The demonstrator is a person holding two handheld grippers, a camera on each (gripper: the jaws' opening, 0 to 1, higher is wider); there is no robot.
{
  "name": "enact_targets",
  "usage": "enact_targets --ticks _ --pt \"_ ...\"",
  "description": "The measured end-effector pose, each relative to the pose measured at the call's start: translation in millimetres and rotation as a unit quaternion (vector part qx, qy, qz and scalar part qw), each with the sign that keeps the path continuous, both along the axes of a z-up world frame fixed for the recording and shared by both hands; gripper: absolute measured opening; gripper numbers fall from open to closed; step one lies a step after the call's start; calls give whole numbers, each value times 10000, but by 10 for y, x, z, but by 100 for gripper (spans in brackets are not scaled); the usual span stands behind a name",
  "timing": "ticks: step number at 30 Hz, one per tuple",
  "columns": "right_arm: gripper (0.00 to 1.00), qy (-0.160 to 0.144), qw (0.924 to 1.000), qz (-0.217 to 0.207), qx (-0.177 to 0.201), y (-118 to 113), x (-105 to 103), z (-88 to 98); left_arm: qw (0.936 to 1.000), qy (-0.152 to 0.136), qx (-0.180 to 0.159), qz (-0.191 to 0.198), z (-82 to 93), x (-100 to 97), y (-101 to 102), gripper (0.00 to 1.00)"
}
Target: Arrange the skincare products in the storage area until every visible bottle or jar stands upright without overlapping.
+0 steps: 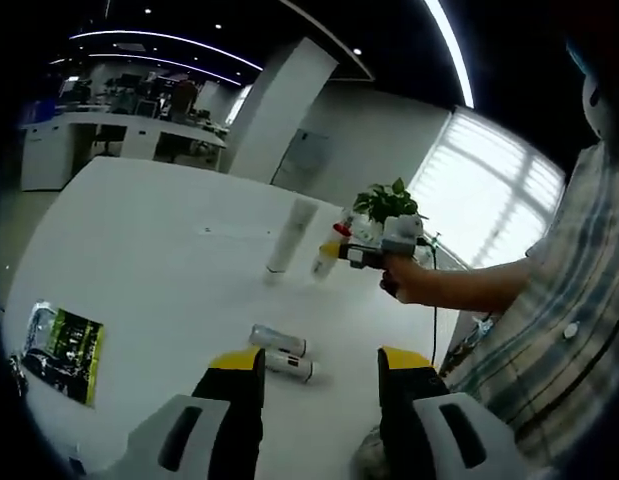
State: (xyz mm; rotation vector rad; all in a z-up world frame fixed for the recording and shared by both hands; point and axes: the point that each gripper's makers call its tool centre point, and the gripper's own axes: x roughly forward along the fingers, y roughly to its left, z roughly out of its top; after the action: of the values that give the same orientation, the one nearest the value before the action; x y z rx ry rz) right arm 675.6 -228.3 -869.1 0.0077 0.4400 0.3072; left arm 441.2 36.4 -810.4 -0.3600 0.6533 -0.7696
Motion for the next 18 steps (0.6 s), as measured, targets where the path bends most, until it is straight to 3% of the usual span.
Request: enact_targets --ticks 18 --pt "27 80 9999 -22 91 -13 256 -149 9997 153 134 104 -77 128 48 47"
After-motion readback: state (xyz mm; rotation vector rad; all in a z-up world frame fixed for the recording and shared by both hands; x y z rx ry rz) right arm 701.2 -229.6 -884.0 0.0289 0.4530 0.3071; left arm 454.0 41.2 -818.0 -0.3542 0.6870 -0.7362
